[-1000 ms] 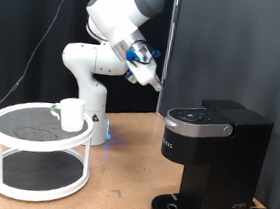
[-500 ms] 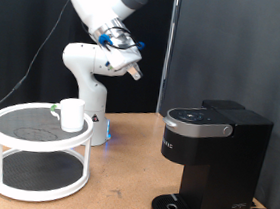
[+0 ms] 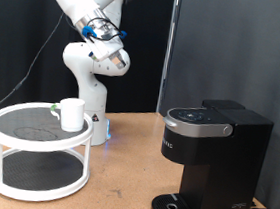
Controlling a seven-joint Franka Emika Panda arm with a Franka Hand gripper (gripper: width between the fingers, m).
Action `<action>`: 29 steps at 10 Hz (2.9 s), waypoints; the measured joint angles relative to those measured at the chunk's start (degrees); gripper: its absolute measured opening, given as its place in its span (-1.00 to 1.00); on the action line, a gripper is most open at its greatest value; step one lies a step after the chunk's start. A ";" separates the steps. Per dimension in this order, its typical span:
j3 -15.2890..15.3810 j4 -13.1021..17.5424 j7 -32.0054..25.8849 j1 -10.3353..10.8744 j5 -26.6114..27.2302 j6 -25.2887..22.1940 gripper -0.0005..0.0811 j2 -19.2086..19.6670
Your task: Make a cup of coffee with the keurig machine
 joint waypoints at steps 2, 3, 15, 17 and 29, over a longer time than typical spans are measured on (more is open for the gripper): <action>-2.26 -0.03 -2.01 -0.27 -2.46 -3.56 -0.99 -0.22; -3.89 -0.06 -2.61 -0.92 -3.68 -4.76 -0.99 -0.57; -19.04 1.12 -13.51 -9.31 -18.36 -13.37 -0.99 -1.78; -21.65 2.35 -13.91 -10.57 -20.05 -13.35 -0.99 -0.72; -22.35 10.75 -20.49 -6.02 -20.14 -13.33 -0.99 10.91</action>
